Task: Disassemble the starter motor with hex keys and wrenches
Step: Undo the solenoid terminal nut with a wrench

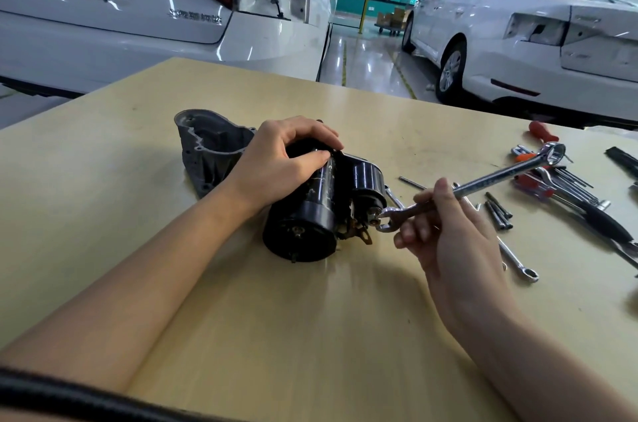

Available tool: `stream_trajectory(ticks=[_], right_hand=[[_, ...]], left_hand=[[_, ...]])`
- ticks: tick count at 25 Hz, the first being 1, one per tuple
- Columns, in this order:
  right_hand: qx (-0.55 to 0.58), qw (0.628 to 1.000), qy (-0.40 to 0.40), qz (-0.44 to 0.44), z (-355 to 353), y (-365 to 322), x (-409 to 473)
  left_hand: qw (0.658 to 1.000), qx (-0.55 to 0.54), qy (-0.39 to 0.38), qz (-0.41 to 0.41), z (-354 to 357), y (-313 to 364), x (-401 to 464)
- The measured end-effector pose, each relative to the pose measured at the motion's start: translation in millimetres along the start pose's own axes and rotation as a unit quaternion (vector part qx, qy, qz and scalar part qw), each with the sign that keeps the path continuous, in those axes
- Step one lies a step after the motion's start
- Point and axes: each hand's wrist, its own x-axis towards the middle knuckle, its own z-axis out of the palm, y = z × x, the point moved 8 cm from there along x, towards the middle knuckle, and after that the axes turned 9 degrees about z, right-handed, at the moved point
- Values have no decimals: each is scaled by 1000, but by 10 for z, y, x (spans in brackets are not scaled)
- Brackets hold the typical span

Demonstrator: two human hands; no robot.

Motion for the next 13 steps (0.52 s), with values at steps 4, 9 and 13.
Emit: stream_trajectory(ticks=[4, 9, 13], right_hand=[[-89, 993, -15, -70, 82, -104, -53], [-332, 903, -28, -270, 414, -332, -248], [-448, 819, -63, -353, 629, -434, -377]], left_hand=[[1000, -4, -1, 0, 6, -10, 8], [1000, -8, 2, 4, 4, -20, 3], [1000, -3, 3, 6, 4, -42, 7]])
